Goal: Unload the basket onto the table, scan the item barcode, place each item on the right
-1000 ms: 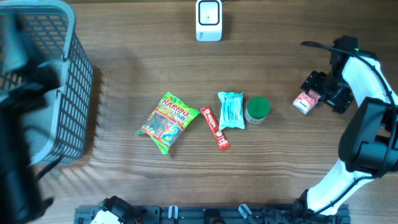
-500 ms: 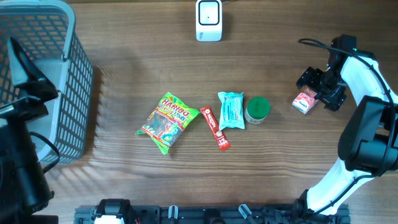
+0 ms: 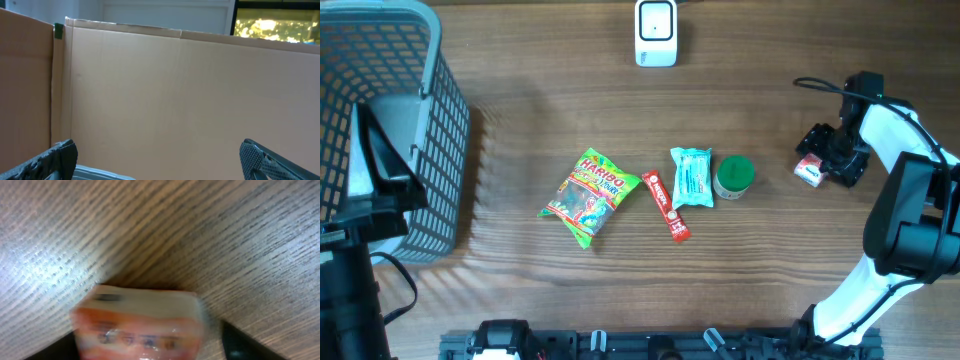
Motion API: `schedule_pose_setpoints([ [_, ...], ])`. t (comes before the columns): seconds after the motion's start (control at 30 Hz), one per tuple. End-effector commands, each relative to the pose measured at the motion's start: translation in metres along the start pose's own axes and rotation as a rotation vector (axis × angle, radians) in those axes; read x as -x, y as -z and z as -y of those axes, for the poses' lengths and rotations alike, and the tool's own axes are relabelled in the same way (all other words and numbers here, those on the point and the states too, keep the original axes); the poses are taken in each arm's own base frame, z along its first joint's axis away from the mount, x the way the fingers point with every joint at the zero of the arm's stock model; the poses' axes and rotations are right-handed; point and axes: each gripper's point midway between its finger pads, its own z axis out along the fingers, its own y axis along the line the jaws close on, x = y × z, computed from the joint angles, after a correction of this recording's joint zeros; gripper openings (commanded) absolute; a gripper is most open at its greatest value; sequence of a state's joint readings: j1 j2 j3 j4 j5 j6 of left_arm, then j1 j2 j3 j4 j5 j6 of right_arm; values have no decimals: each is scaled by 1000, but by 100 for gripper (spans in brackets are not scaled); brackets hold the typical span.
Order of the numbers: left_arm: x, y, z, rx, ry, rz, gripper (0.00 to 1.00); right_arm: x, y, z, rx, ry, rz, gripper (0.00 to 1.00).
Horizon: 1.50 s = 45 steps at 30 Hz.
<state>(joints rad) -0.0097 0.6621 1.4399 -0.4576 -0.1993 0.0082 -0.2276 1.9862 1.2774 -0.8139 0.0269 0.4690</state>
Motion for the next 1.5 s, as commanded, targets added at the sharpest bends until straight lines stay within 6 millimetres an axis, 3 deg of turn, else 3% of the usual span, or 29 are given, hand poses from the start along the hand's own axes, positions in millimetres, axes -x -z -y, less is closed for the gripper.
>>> schedule_pose_setpoints([
  [0.0, 10, 14, -2, -6, 15, 33, 100, -3, -10, 3, -26, 6, -6, 67],
  [0.2, 23, 29, -13, 53, 1, 85, 100, 22, 20, 12, -51, 21, 19, 42],
  [0.27, 31, 44, -19, 90, -9, 117, 100, 41, 36, 21, -48, -19, 46, 42],
  [0.33, 32, 58, -13, 53, -23, 122, 100, 68, 54, 37, -56, -72, 112, 47],
  [0.43, 28, 60, 1, -27, -28, 106, 100, 109, 75, 87, -154, -176, 240, 50],
  [0.57, 19, 60, 0, -23, -30, 68, 100, 142, 90, 163, -303, -330, 383, 48],
  [0.7, 16, 59, -4, 5, -39, 58, 100, 170, 105, 232, -337, -467, 515, 47],
  [0.83, 3, 59, -14, 59, -41, 6, 100, 185, 114, 285, -332, -564, 616, 47],
  [0.93, -7, 60, -24, 115, -44, -34, 100, 182, 98, 307, -338, -611, 617, 53],
  [1.07, -20, 61, -24, 112, -47, -89, 100, 176, 43, 308, -252, -612, 506, 57],
  [1.13, -27, 61, -20, 86, -48, -116, 100, 173, 25, 302, -217, -603, 466, 59],
  [1.17, -33, 62, -17, 64, -48, -140, 100, 174, 21, 298, -192, -598, 460, 64],
  [1.2, -37, 63, -14, 49, -47, -158, 100, 178, 22, 292, -156, -589, 466, 78],
  [1.27, -49, 65, -12, 31, -47, -208, 100, 188, 36, 283, -97, -551, 485, 100],
  [1.37, -56, 68, -13, 34, -48, -239, 100, 205, 84, 267, 13, -526, 556, 100],
  [1.47, -63, 72, -8, 0, -52, -266, 100, 214, 134, 226, 237, -453, 625, 100],
])
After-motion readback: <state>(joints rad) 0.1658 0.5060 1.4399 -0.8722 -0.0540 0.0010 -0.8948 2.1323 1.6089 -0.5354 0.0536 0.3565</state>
